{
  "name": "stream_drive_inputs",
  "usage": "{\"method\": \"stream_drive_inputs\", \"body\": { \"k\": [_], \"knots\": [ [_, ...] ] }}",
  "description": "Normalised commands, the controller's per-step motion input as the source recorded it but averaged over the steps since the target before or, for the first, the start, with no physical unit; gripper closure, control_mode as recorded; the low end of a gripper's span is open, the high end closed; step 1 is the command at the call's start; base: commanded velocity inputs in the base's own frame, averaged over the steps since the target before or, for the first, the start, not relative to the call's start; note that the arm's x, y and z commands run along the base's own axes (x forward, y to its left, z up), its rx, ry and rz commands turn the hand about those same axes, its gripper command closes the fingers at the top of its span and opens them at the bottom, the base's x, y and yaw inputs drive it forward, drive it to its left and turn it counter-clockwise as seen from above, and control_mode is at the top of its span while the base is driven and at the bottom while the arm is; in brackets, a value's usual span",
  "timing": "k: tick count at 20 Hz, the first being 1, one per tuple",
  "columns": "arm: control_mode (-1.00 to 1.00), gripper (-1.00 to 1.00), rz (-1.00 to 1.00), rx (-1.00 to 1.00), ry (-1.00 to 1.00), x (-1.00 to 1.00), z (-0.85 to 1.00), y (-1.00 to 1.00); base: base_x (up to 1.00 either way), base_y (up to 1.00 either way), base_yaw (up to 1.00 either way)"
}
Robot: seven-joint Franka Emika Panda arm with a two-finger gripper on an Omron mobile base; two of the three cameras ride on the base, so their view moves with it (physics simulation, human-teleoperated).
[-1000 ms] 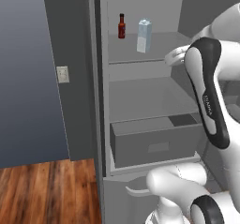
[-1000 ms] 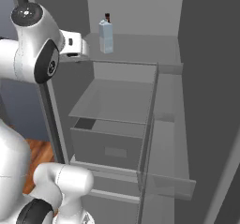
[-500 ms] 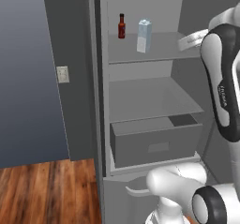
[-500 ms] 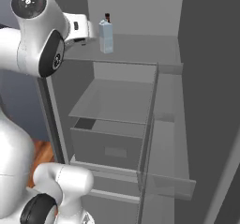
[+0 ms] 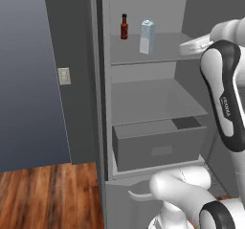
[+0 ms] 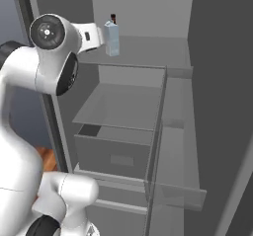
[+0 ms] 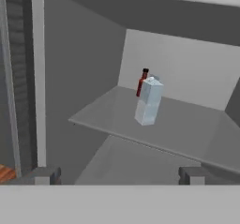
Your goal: Take out the milk from the fridge and place it on the tray on the counter. Then take the sugar cube near the tray and place it in the tray.
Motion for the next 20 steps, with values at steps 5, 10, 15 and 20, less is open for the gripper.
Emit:
{"method": "stream_drive_inputs", "body": {
  "k": [5, 10, 15, 20],
  "knots": [
    [-1.00, -1.00, 0.17, 0.10, 0.00, 0.44, -0.01, 0.00, 0.00, 0.00, 0.00],
    [-1.00, -1.00, 0.20, 0.14, -0.06, 0.37, -0.04, 0.00, 0.00, 0.00, 0.00],
    [-1.00, -1.00, 0.14, 0.04, -0.13, 0.24, -0.10, 0.00, 0.00, 0.00, 0.00],
    [-1.00, -1.00, 0.06, 0.00, -0.16, 0.13, -0.02, -0.04, 0.00, 0.00, 0.00]
  ]
}}
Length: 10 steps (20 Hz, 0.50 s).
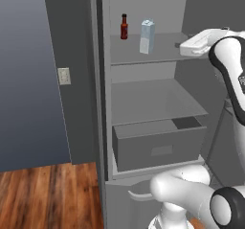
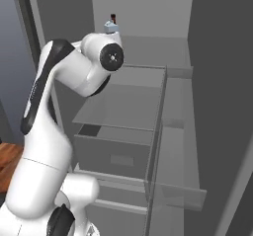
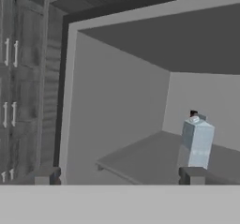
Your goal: Take out the milk from the fridge and place it on the tray on the counter. Then take the sugar cube near the tray and place it in the tray.
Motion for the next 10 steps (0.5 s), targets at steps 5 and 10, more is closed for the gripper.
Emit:
{"method": "stream_drive_inputs", "body": {
  "k": [5, 10],
  "knots": [
    [-1.00, -1.00, 0.01, 0.00, -0.09, 0.16, 0.00, 0.00, 0.00, 0.00, 0.00],
    [-1.00, -1.00, 0.02, 0.00, -0.03, 0.28, -0.01, 0.00, 0.00, 0.00, 0.00]
  ]
}}
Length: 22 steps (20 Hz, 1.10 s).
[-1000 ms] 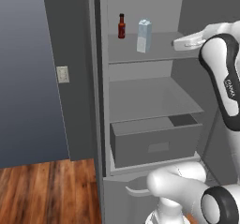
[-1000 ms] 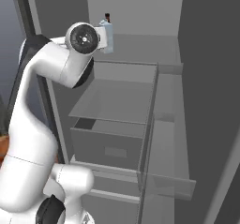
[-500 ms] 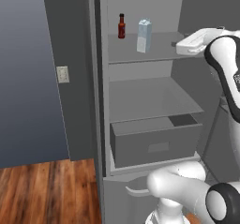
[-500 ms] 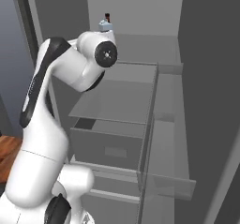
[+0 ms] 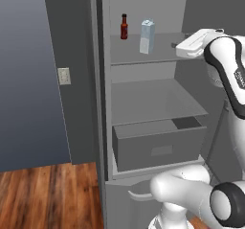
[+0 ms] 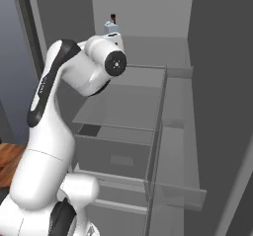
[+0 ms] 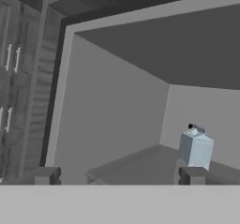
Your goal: Take out the milk from the fridge and place it on the tray on the counter. Then take the sugar cube near the tray and place it in the tray.
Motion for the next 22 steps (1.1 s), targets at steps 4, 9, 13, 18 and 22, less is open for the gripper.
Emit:
{"method": "stream_drive_inputs", "body": {
  "k": [4, 9, 13, 18, 22],
  "knots": [
    [-1.00, -1.00, 0.13, 0.07, -0.03, 0.35, -0.02, 0.00, 0.00, 0.00, 0.00],
    [-1.00, -1.00, 0.09, 0.08, 0.00, 0.31, 0.00, -0.11, 0.00, 0.00, 0.00],
    [-1.00, -1.00, 0.07, 0.04, 0.00, 0.33, 0.00, -0.05, 0.00, 0.00, 0.00],
    [-1.00, -1.00, 0.00, 0.00, 0.00, 0.12, 0.00, 0.00, 0.00, 0.00, 0.00],
    [-1.00, -1.00, 0.00, 0.00, 0.00, 0.20, 0.00, 0.00, 0.00, 0.00, 0.00]
  ]
}}
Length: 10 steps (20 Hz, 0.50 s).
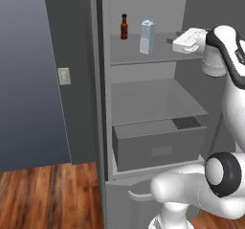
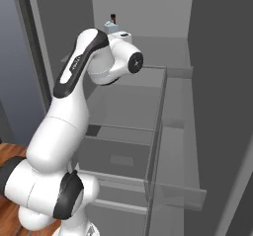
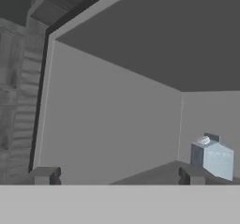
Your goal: Take out the milk from the fridge and place it on the tray on the counter. Then take the sugar cube near the tray and place it in the tray.
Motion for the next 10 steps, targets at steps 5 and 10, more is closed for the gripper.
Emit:
{"method": "stream_drive_inputs", "body": {
  "k": [5, 10],
  "knots": [
    [-1.00, -1.00, 0.00, -0.01, 0.00, 0.18, 0.00, 0.16, 0.00, 0.00, 0.00],
    [-1.00, -1.00, 0.00, 0.00, 0.00, 0.22, 0.00, 0.14, 0.00, 0.00, 0.00]
  ]
}}
